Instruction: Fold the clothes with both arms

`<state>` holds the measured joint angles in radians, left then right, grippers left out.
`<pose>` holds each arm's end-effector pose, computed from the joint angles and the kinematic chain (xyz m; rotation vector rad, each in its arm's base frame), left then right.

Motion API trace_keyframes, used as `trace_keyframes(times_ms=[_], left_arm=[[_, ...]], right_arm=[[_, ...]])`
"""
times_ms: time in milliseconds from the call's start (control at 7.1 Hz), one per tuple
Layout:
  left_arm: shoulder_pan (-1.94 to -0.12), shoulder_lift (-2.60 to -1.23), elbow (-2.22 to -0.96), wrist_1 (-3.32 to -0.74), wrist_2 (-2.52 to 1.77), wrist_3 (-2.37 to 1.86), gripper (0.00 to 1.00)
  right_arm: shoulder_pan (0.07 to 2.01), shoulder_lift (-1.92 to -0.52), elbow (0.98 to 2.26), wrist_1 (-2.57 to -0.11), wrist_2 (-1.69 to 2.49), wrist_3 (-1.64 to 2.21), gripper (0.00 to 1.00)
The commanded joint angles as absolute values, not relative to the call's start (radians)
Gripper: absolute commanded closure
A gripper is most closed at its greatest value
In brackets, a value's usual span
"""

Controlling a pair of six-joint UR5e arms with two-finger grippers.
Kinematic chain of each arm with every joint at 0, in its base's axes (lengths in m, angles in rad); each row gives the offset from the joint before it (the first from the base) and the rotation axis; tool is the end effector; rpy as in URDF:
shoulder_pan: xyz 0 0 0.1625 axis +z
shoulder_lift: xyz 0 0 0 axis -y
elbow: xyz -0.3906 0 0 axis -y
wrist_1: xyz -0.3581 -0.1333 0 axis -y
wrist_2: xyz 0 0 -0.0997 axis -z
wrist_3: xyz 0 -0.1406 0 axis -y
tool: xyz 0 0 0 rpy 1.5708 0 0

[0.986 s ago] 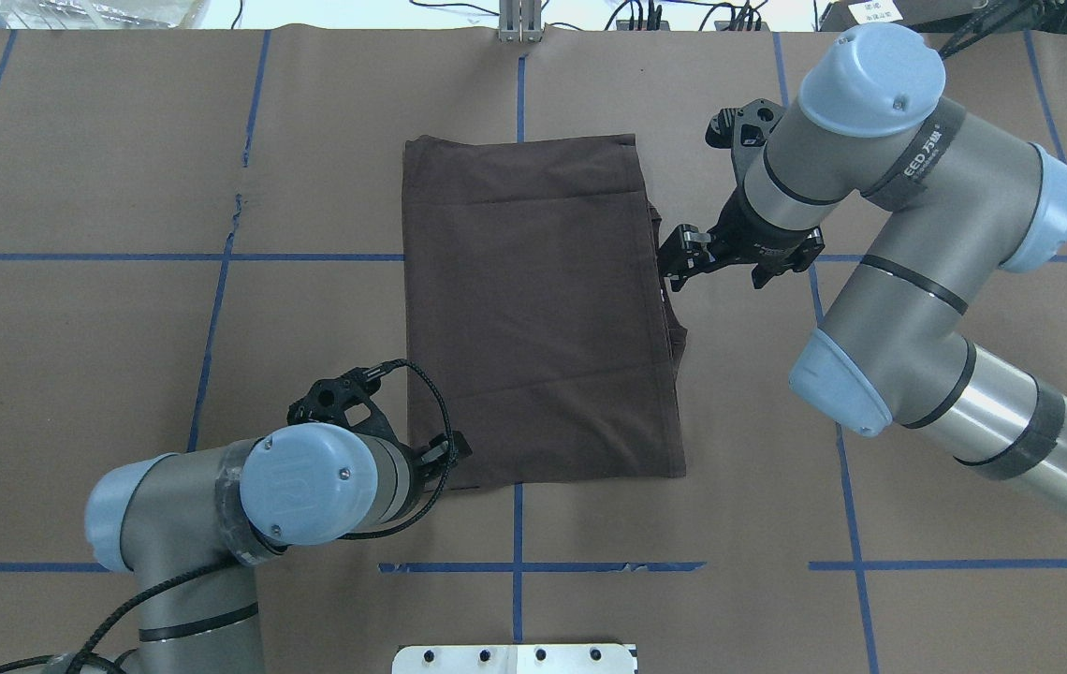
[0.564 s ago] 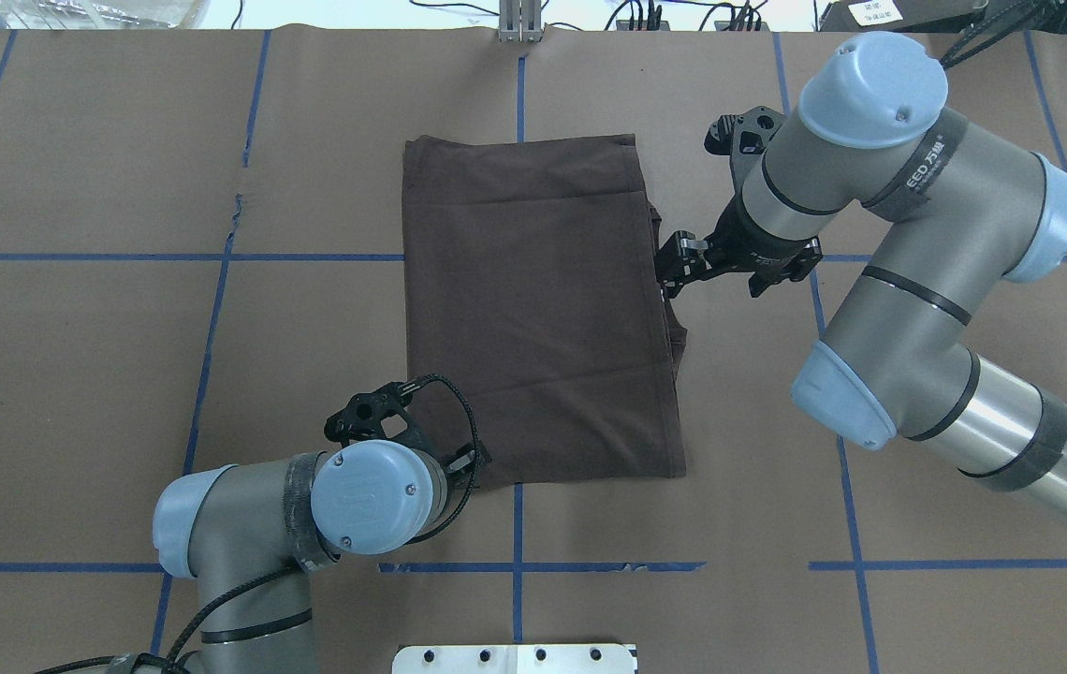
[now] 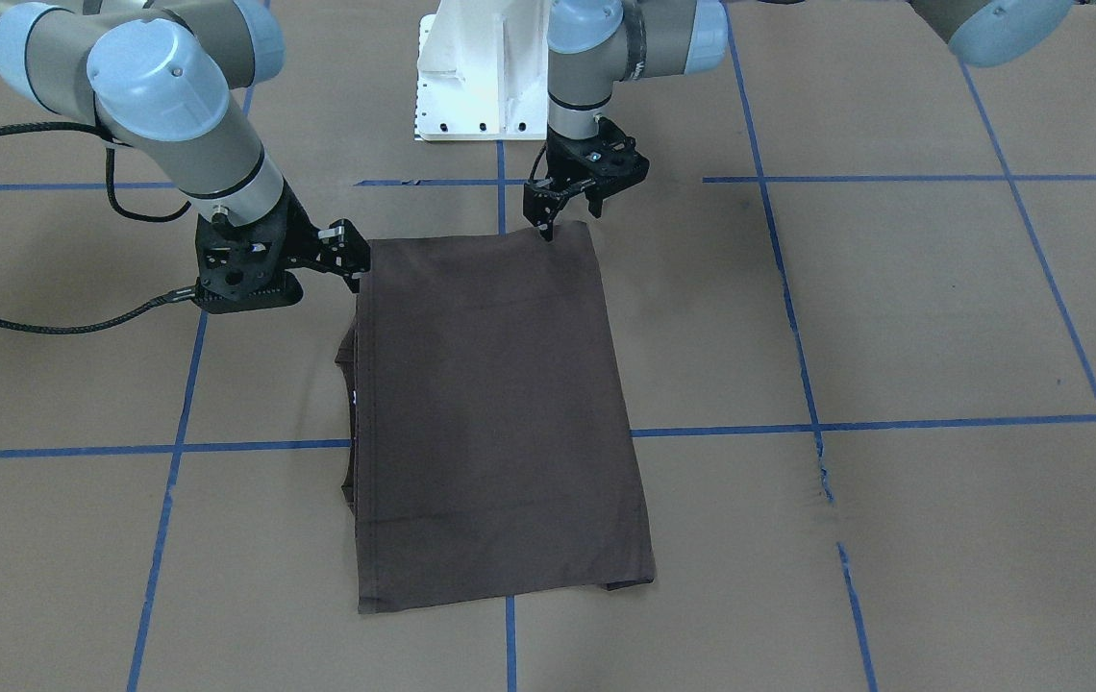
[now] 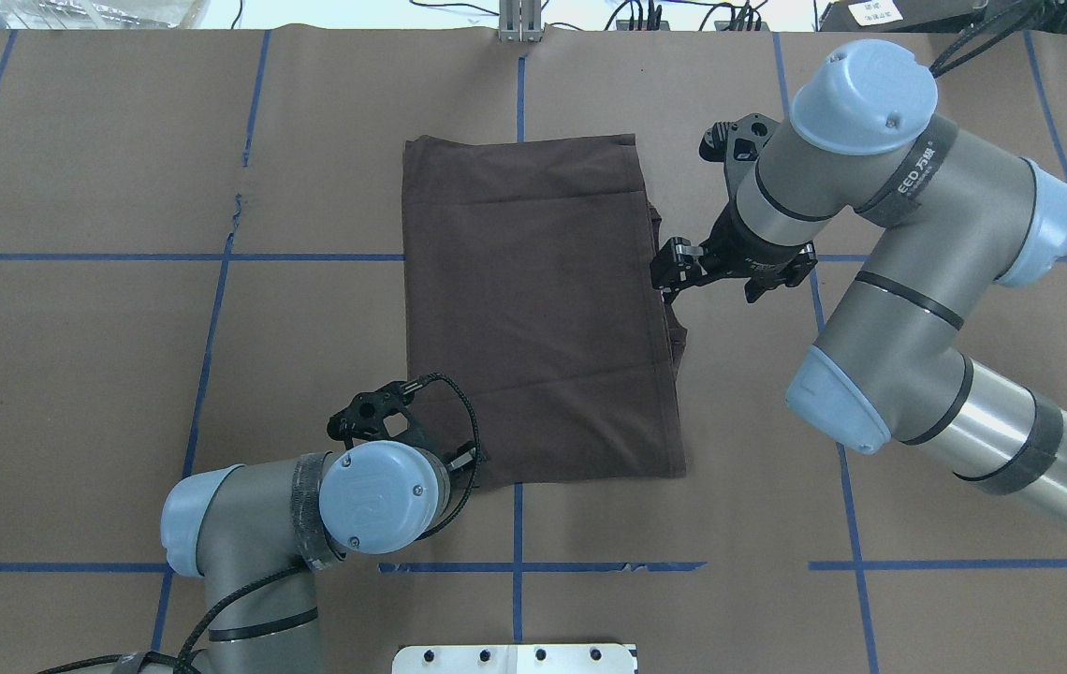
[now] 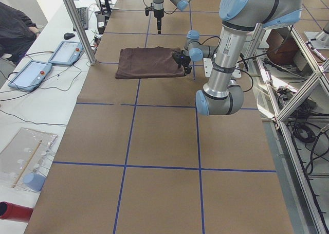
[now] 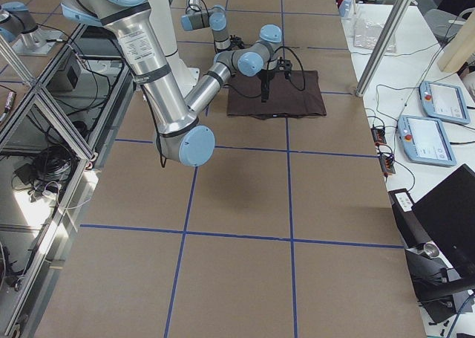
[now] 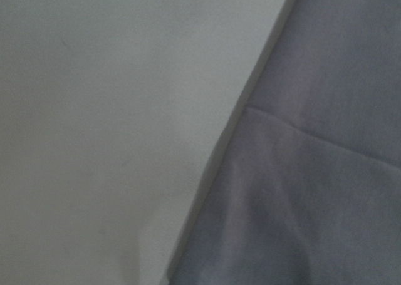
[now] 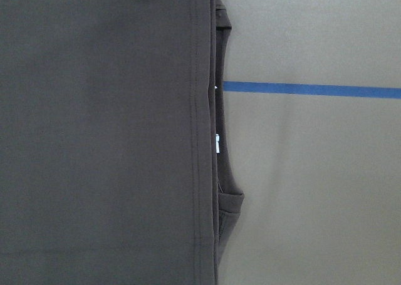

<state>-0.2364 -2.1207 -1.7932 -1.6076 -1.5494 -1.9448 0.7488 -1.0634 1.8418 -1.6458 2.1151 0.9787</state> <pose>0.5817 -0.2803 0.2705 -0.0360 0.8210 -0.5849 -0.3973 -0.4518 0.2797 0.0174 -0.8599 -0.0444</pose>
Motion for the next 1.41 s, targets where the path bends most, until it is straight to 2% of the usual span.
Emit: trace_keyframes(times_ms=[0, 564, 986, 1268], left_arm=[[-0.239, -2.12, -1.787, -1.608, -1.548, -1.944, 0.13], [-0.245, -2.112, -1.789, -1.608, -1.548, -1.944, 0.2], [-0.245, -2.111, -1.789, -1.606, -1.549, -1.945, 0.29], [-0.241, -2.111, -1.789, -1.608, -1.549, -1.945, 0.47]], right_arm=[[0.749, -1.063, 1.841, -1.646, 2.115, 0.979, 0.0], [0.749, -1.063, 1.841, -1.646, 2.115, 0.979, 0.0], [0.749, -1.063, 1.844, -1.646, 2.115, 0.98, 0.0], [0.749, -1.063, 1.844, -1.647, 2.117, 0.982, 0.0]])
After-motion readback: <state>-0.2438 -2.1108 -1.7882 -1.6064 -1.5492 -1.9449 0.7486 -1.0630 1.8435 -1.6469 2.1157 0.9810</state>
